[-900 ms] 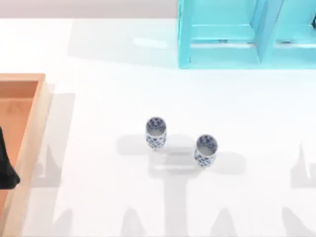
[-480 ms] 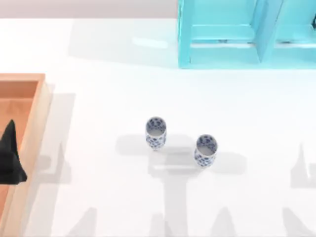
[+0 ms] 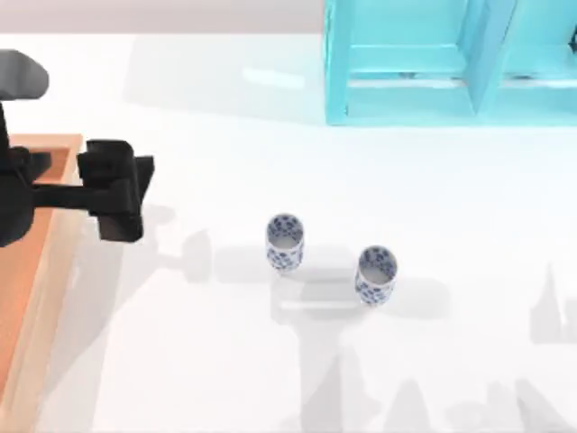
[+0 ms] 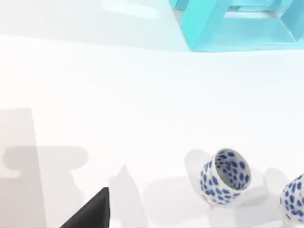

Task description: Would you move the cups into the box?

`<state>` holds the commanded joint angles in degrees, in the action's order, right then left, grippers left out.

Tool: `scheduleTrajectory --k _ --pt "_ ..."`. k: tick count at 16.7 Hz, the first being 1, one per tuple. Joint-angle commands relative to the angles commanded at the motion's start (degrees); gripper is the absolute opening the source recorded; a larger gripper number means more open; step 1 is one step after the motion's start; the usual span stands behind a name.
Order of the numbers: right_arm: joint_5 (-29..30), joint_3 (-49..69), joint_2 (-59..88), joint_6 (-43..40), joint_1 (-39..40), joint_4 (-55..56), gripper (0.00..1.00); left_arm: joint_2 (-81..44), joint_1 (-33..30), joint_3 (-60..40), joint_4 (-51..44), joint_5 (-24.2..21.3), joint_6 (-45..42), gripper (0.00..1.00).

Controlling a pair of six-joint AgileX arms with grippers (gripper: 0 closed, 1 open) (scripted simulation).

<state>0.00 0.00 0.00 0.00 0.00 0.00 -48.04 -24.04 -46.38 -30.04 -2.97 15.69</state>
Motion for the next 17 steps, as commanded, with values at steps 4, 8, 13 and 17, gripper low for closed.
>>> scheduleTrajectory --k 4,8,13,17 --pt "0.0 0.0 0.0 0.0 0.0 0.0 1.00 -25.0 -10.0 -24.5 -15.5 -0.1 8.9 1.00" --pt "0.0 0.0 0.0 0.0 0.0 0.0 1.00 -49.0 -18.2 -48.8 -30.6 0.8 17.9 1.00" --pt "0.0 0.0 0.0 0.0 0.0 0.0 1.00 -74.3 -25.1 -74.2 -45.5 3.4 27.3 1.00" --pt "0.0 0.0 0.0 0.0 0.0 0.0 1.00 -87.4 -28.2 -88.4 -53.8 5.7 32.7 1.00"
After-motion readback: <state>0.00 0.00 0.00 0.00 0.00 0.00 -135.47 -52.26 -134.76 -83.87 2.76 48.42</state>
